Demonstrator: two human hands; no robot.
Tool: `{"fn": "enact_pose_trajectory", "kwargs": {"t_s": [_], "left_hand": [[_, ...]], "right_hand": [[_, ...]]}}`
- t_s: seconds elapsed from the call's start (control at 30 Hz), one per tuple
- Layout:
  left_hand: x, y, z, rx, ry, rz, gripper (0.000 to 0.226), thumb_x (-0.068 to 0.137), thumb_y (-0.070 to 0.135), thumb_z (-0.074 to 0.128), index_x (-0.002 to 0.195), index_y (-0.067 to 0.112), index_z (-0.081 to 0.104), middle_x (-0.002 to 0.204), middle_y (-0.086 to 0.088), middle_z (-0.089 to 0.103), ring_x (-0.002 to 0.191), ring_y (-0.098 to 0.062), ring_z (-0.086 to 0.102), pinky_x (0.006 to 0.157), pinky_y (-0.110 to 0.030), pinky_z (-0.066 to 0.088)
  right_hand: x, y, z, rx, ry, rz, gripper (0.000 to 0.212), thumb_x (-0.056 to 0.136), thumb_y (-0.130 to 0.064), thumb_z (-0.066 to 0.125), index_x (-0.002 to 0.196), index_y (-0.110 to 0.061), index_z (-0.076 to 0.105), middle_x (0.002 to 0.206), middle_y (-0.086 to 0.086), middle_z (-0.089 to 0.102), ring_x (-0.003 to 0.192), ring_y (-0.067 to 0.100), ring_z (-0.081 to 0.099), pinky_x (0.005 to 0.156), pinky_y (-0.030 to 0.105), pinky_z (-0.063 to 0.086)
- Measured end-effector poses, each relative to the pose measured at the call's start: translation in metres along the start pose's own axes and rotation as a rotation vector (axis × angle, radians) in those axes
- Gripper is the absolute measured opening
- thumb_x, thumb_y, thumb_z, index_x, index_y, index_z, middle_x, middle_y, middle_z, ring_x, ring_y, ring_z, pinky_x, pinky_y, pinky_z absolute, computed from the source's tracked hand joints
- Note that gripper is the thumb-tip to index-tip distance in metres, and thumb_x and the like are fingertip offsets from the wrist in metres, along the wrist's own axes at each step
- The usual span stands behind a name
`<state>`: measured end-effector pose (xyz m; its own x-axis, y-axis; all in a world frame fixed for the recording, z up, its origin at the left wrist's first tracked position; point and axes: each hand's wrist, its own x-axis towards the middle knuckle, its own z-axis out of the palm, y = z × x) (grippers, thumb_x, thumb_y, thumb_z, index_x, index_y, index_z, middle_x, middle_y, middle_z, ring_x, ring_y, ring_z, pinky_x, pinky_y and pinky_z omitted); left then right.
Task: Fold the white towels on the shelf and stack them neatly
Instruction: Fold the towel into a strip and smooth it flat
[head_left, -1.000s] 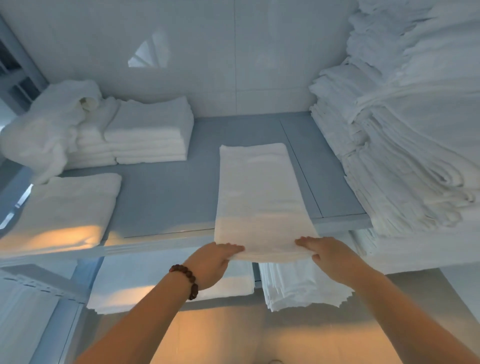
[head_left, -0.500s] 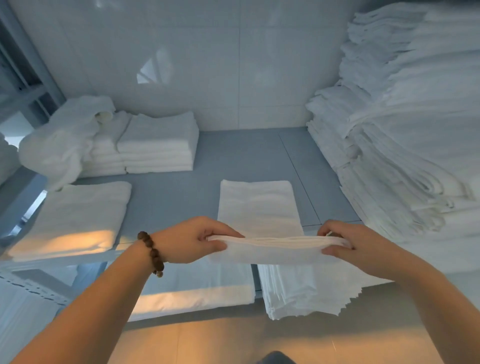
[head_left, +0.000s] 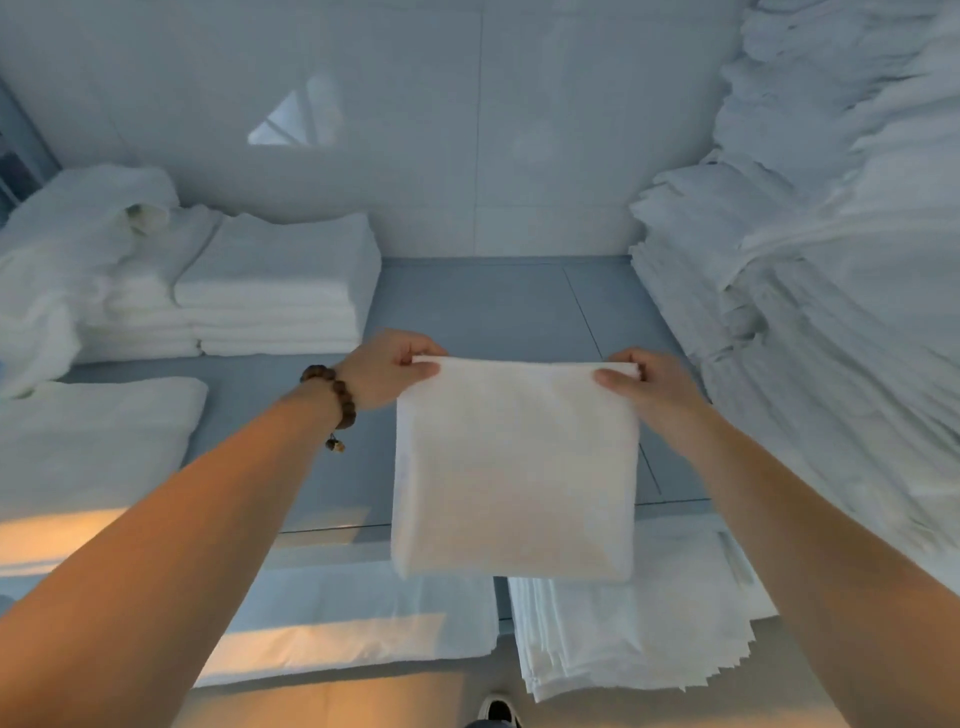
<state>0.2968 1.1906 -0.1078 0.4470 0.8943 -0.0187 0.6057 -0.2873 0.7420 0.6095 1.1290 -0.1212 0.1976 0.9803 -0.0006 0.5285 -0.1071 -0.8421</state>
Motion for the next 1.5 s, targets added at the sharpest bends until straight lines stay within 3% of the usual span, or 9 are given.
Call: {"fn": "enact_pose_trajectory", "kwargs": {"t_s": [0.2, 0.5, 0.63, 0.7, 0.73, 0.83, 1.1, 1.3, 1.5], "left_hand": [[0.08, -0.082, 0.062, 0.247, -0.043, -0.13, 0.019, 0.091, 0.009, 0.055, 0.105, 0.01, 0.067, 0.109, -0.01, 0.064, 0.103, -0.025, 0.059, 0.08, -0.023, 0.038], [0.076, -0.085, 0.083, 0.285, 0.265, -0.189, 0.024, 0.091, 0.007, 0.051, 0.112, 0.011, 0.062, 0.118, -0.009, 0.057, 0.105, -0.028, 0.055, 0.091, -0.033, 0.043], [0.036, -0.045, 0.11, 0.441, 0.239, 0.022, 0.038, 0.087, 0.012, 0.041, 0.121, 0.011, 0.058, 0.132, -0.012, 0.05, 0.12, -0.034, 0.047, 0.101, -0.043, 0.036], [0.024, -0.031, 0.135, 0.528, 0.092, 0.024, 0.044, 0.095, 0.022, 0.034, 0.139, 0.017, 0.042, 0.152, -0.007, 0.028, 0.14, -0.026, 0.022, 0.115, -0.041, 0.014], [0.022, -0.031, 0.145, 0.552, 0.049, -0.016, 0.047, 0.099, 0.027, 0.028, 0.145, 0.019, 0.031, 0.157, -0.004, 0.016, 0.145, -0.023, 0.008, 0.117, -0.041, 0.003], [0.025, -0.048, 0.16, 0.591, 0.013, -0.134, 0.053, 0.1, 0.039, 0.014, 0.151, 0.028, 0.007, 0.159, 0.002, -0.004, 0.145, -0.02, -0.011, 0.117, -0.041, -0.009], [0.017, -0.063, 0.155, 0.639, 0.062, -0.258, 0.075, 0.082, 0.06, -0.006, 0.15, 0.029, -0.002, 0.159, 0.002, -0.007, 0.145, -0.017, -0.009, 0.117, -0.039, -0.005], [0.006, -0.064, 0.133, 0.612, -0.041, -0.382, 0.062, 0.097, 0.051, 0.009, 0.15, 0.023, -0.008, 0.157, 0.005, -0.015, 0.145, -0.021, -0.012, 0.117, -0.046, -0.004], [-0.038, -0.028, 0.155, 0.639, -0.016, -0.269, 0.061, 0.093, 0.049, 0.003, 0.15, 0.027, -0.008, 0.157, 0.004, -0.017, 0.143, -0.023, -0.019, 0.114, -0.053, -0.012]], "right_hand": [[0.073, 0.079, 0.061, -0.146, -0.034, 0.168, 0.017, 0.081, -0.023, 0.071, 0.088, -0.01, 0.062, 0.088, 0.009, 0.062, 0.08, 0.022, 0.057, 0.061, 0.026, 0.038], [0.068, 0.079, 0.075, -0.148, 0.159, 0.156, 0.027, 0.09, -0.028, 0.06, 0.11, -0.01, 0.056, 0.107, 0.007, 0.054, 0.091, 0.021, 0.052, 0.07, 0.023, 0.034], [0.027, 0.057, 0.091, -0.438, 0.317, -0.247, 0.028, 0.089, -0.018, 0.048, 0.112, -0.006, 0.058, 0.119, 0.016, 0.054, 0.11, 0.036, 0.051, 0.089, 0.042, 0.046], [0.012, 0.046, 0.114, -0.615, 0.102, -0.315, 0.041, 0.09, -0.026, 0.037, 0.124, -0.012, 0.055, 0.137, 0.013, 0.047, 0.129, 0.034, 0.04, 0.103, 0.054, 0.035], [0.006, 0.043, 0.127, -0.687, -0.067, -0.24, 0.045, 0.094, -0.028, 0.032, 0.136, -0.019, 0.044, 0.15, 0.006, 0.032, 0.141, 0.028, 0.022, 0.113, 0.056, 0.018], [0.006, 0.049, 0.153, -0.809, -0.267, -0.11, 0.051, 0.099, -0.035, 0.017, 0.149, -0.033, 0.008, 0.159, -0.007, -0.003, 0.145, 0.017, -0.011, 0.114, 0.054, -0.009], [0.003, 0.082, 0.109, -0.862, -0.187, 0.049, 0.053, 0.098, -0.049, 0.007, 0.148, -0.037, -0.007, 0.157, -0.009, -0.015, 0.144, 0.01, -0.016, 0.117, 0.046, -0.008], [0.005, 0.078, 0.076, -0.881, -0.27, 0.245, 0.054, 0.1, -0.044, 0.01, 0.148, -0.031, -0.009, 0.157, -0.006, -0.016, 0.145, 0.019, -0.012, 0.116, 0.051, -0.003], [-0.05, 0.051, 0.108, -0.883, -0.229, 0.053, 0.058, 0.092, -0.052, 0.004, 0.148, -0.037, -0.006, 0.157, -0.007, -0.017, 0.144, 0.02, -0.017, 0.112, 0.057, -0.007]]}}
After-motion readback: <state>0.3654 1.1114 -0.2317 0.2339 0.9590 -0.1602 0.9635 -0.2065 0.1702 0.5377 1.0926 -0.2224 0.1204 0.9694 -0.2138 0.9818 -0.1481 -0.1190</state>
